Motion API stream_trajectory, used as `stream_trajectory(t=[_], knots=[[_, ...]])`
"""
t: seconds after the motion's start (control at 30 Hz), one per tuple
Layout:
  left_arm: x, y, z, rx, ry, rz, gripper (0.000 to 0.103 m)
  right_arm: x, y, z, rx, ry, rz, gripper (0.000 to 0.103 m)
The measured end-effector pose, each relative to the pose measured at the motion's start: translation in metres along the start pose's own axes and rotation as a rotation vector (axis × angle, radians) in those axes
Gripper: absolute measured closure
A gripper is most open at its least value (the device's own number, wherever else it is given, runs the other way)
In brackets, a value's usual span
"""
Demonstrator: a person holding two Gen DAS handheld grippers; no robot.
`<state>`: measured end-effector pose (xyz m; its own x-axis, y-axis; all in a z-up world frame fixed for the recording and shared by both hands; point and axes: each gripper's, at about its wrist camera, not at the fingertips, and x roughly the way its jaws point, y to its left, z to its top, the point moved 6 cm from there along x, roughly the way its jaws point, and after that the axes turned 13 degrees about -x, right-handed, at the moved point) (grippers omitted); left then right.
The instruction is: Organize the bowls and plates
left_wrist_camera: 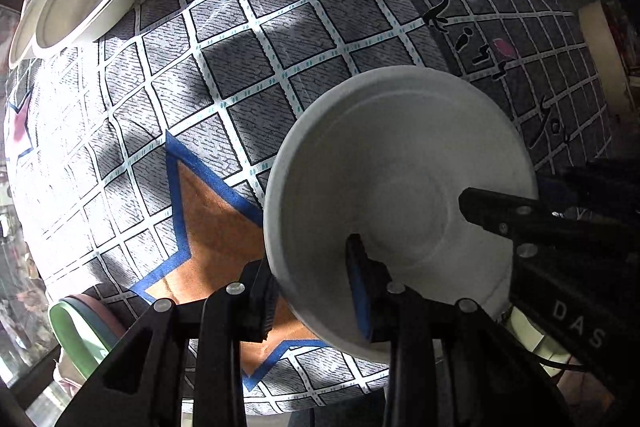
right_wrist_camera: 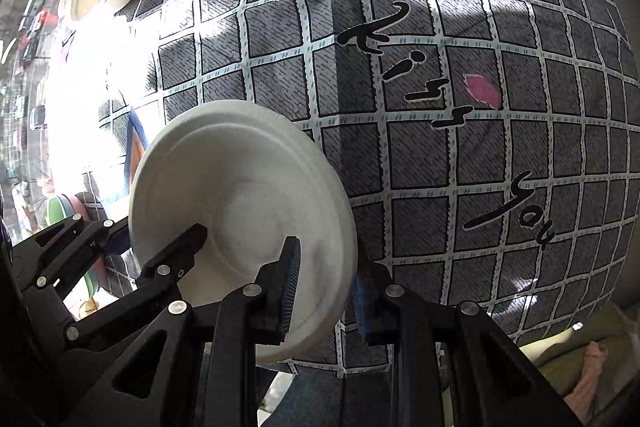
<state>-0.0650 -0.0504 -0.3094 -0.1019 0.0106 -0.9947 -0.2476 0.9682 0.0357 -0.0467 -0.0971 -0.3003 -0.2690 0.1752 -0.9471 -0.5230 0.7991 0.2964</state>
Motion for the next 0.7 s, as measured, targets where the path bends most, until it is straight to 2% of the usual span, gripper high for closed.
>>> stream_trajectory(t=[0.03,0.07,0.1,0.17,0.23,0.27,0.33,0.47,0.6,0.63,0.67,0.7], knots=[[-0.001,0.000,0.000,0.000,-0.001,0.004,0.064,-0.007,-0.023,-0.009,0.003,-0.007,0.008,0.076],[-0.004,0.019,-0.003,-0.004,-0.001,0.004,0.053,-0.012,-0.032,-0.011,0.011,-0.010,0.016,0.076],[-0.008,0.020,0.000,-0.011,-0.005,0.001,0.039,-0.014,-0.039,-0.018,0.023,-0.014,0.025,0.076],[-0.016,0.025,-0.001,-0.022,-0.028,-0.009,0.028,-0.023,-0.054,-0.021,0.055,-0.026,0.042,0.076],[-0.025,0.026,-0.001,-0.020,-0.042,-0.014,0.027,-0.031,-0.066,-0.020,0.085,-0.041,0.039,0.071],[-0.028,0.028,-0.002,-0.017,-0.045,-0.016,0.027,-0.037,-0.074,-0.020,0.096,-0.053,0.033,0.054],[-0.037,0.035,-0.006,-0.014,-0.056,-0.021,0.026,-0.051,-0.085,-0.021,0.106,-0.090,0.025,0.027],[-0.059,0.048,-0.008,-0.029,-0.098,-0.024,0.025,-0.082,-0.103,-0.015,0.107,-0.134,-0.013,0.027],[-0.088,0.054,-0.001,-0.099,-0.135,-0.049,0.025,-0.107,-0.113,0.001,0.107,-0.182,-0.041,0.026],[-0.093,0.058,0.001,-0.118,-0.144,-0.052,0.025,-0.112,-0.111,0.007,0.104,-0.191,-0.044,0.020],[-0.096,0.064,0.005,-0.138,-0.152,-0.057,0.024,-0.115,-0.105,0.014,0.101,-0.202,-0.044,0.005],[-0.099,0.069,0.008,-0.157,-0.160,-0.062,0.024,-0.118,-0.098,0.019,0.094,-0.220,-0.036,0.000]])
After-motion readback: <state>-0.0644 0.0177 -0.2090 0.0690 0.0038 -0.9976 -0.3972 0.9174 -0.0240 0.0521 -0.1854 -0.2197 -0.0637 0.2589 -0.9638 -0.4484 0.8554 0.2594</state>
